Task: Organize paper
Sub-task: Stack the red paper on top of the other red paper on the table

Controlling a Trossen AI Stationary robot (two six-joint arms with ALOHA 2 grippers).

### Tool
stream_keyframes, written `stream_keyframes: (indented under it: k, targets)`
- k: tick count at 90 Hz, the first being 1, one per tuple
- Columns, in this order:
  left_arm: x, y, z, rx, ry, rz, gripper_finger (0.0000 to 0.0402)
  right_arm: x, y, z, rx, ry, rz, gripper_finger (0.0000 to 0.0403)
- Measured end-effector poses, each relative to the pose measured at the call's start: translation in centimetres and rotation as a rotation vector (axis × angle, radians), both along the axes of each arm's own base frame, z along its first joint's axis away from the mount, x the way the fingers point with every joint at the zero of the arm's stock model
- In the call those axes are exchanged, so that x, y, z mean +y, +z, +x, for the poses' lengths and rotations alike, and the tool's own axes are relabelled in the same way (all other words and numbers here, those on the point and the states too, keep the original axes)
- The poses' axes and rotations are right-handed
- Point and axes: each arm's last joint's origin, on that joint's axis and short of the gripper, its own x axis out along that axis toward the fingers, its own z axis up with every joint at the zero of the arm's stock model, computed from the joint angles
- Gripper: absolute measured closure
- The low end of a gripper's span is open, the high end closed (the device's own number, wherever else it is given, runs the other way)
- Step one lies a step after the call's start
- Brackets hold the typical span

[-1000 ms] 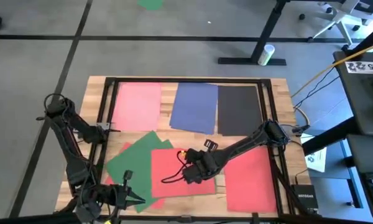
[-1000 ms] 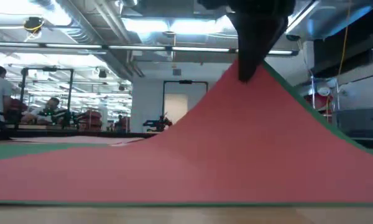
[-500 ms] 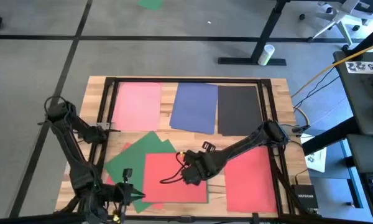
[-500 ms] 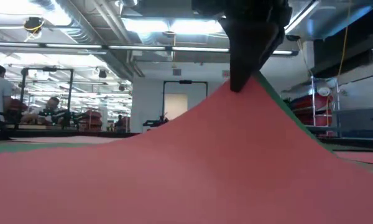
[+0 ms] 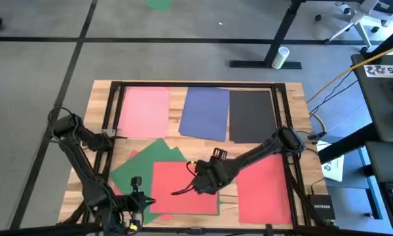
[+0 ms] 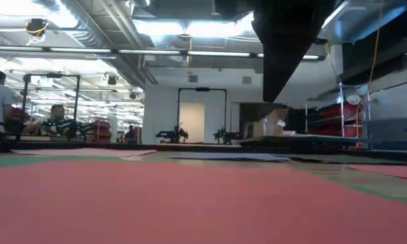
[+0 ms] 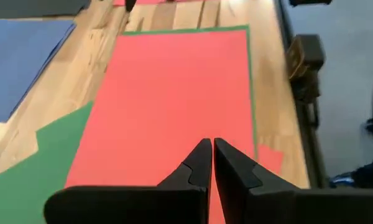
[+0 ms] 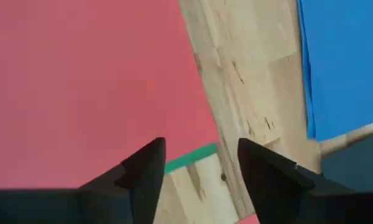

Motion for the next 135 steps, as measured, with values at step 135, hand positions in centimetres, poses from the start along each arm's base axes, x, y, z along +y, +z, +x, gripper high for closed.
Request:
stream_keyframes:
  k: [135]
  targets:
    - [4.4, -11.5, -2.0, 0.049, 0.022, -0.398, 0.0402, 13.8, -5.5, -4.8, -0.047, 0.677, 0.023, 0.0201]
